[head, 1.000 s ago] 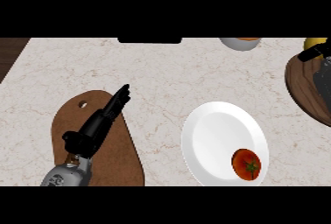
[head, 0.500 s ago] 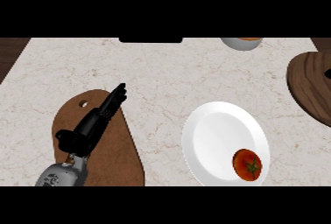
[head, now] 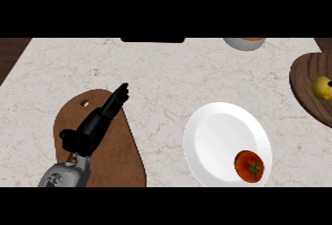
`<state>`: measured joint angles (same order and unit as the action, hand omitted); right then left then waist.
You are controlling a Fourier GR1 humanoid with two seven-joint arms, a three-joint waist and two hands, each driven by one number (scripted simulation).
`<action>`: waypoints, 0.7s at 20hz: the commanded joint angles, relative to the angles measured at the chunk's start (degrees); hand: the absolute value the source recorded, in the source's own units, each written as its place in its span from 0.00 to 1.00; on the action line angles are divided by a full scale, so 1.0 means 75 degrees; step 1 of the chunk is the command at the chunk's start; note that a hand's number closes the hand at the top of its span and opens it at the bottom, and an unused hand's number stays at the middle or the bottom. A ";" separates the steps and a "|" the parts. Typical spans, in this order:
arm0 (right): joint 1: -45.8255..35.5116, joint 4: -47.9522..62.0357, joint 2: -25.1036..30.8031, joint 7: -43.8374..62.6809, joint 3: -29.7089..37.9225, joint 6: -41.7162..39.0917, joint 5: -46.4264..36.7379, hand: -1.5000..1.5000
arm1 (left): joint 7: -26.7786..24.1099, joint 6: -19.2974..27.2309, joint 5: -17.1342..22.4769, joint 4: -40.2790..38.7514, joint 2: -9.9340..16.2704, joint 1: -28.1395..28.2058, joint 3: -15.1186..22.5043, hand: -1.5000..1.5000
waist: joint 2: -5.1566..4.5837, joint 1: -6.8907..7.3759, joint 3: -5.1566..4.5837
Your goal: Pick the lemon from the plate and place it in the bowl
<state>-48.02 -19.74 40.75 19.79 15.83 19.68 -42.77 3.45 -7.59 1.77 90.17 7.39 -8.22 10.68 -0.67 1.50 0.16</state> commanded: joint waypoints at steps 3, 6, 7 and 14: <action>0.0022 0.0198 0.0397 -0.0984 0.0637 0.0833 0.0457 0.00 | 0.0252 -0.0097 0.0056 0.0140 0.0054 -0.0084 -0.0121 0.50 | 0.0007 -0.0010 -0.0002; -0.0296 -0.0122 0.0333 -0.0551 0.0952 0.1610 0.0688 0.00 | 0.0551 0.0060 -0.0051 0.0270 -0.0124 -0.0244 0.0030 0.50 | 0.0042 -0.0068 -0.0008; 0.0137 -0.0185 0.0178 -0.1055 0.1258 0.2080 0.0996 0.00 | 0.0044 -0.0097 -0.0072 0.0234 0.0074 0.0199 -0.0024 0.50 | 0.0041 -0.0075 -0.0005; 0.0730 -0.0759 0.0803 -0.1268 0.2295 0.1800 0.2185 0.00 | 0.0048 0.0212 -0.0283 0.0030 -0.0267 0.0240 0.0052 0.50 | 0.0107 -0.0293 -0.0020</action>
<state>-45.32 -22.79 44.89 11.66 29.29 33.80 -30.84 4.19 -7.30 0.84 91.91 6.82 -6.04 10.66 -0.12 0.28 0.06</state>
